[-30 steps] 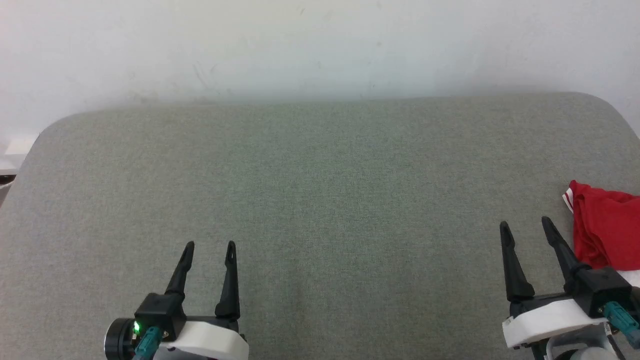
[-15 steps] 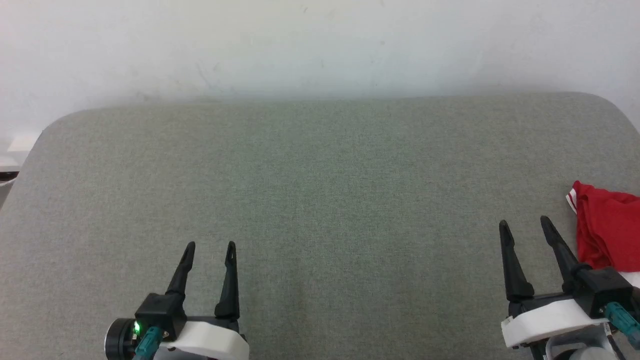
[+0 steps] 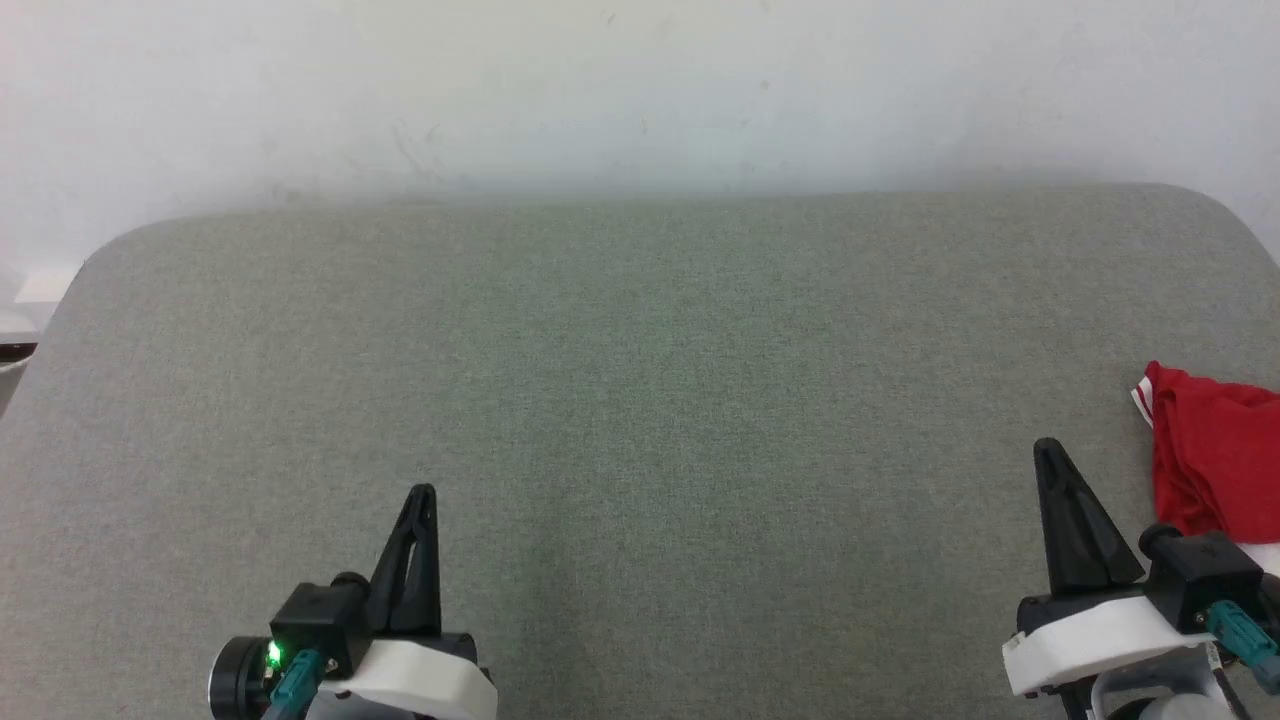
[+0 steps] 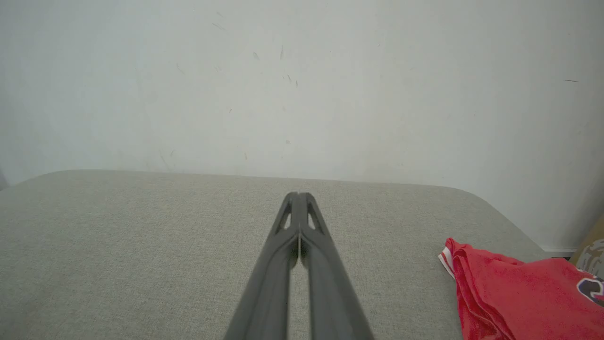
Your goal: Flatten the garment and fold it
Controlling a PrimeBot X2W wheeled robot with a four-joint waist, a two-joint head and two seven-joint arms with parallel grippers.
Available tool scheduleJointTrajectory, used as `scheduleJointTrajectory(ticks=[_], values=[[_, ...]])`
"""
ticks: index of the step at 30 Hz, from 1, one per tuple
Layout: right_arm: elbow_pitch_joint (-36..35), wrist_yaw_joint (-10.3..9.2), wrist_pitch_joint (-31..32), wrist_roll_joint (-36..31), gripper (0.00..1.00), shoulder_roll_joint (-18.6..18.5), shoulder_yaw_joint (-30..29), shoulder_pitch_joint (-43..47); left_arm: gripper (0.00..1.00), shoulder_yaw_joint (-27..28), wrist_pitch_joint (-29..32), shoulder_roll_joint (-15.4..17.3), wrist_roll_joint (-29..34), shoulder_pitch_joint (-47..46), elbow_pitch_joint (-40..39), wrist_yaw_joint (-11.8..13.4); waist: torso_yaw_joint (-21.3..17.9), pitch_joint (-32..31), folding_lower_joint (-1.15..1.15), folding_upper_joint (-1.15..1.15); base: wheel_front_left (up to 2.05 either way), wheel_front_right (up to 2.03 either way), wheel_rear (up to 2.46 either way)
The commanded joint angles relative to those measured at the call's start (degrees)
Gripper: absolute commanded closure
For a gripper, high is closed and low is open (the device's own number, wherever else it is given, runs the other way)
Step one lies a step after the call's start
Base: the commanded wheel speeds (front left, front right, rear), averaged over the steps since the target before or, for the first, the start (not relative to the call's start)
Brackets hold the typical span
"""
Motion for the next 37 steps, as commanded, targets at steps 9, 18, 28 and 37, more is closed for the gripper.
scheduleJointTrajectory(ticks=[9,18,28,37], values=[[-0.51,-0.02,1.07,-0.48,1.0,0.04,0.44,-0.27,1.0,0.58,1.24,-0.02,1.06,-0.39,-0.62,-0.04,-0.04,0.02,0.0,0.0,0.0,0.0,0.0],[-0.77,-0.03,2.02,-0.75,1.0,0.06,0.67,-0.4,1.0,0.93,2.29,-0.02,1.6,-0.57,-0.96,-0.07,-0.07,0.04,0.0,0.0,0.0,0.0,0.0],[-1.06,-0.04,3.07,-1.04,1.0,0.08,0.92,-0.54,1.0,1.31,3.46,-0.03,2.2,-0.77,-1.35,-0.09,-0.11,0.06,0.0,0.0,0.0,0.0,0.0],[-1.29,-0.04,3.9,-1.27,1.0,0.1,1.12,-0.66,1.0,1.62,4.39,-0.04,2.68,-0.93,-1.65,-0.11,-0.14,0.08,0.0,0.0,0.0,0.0,0.0]])
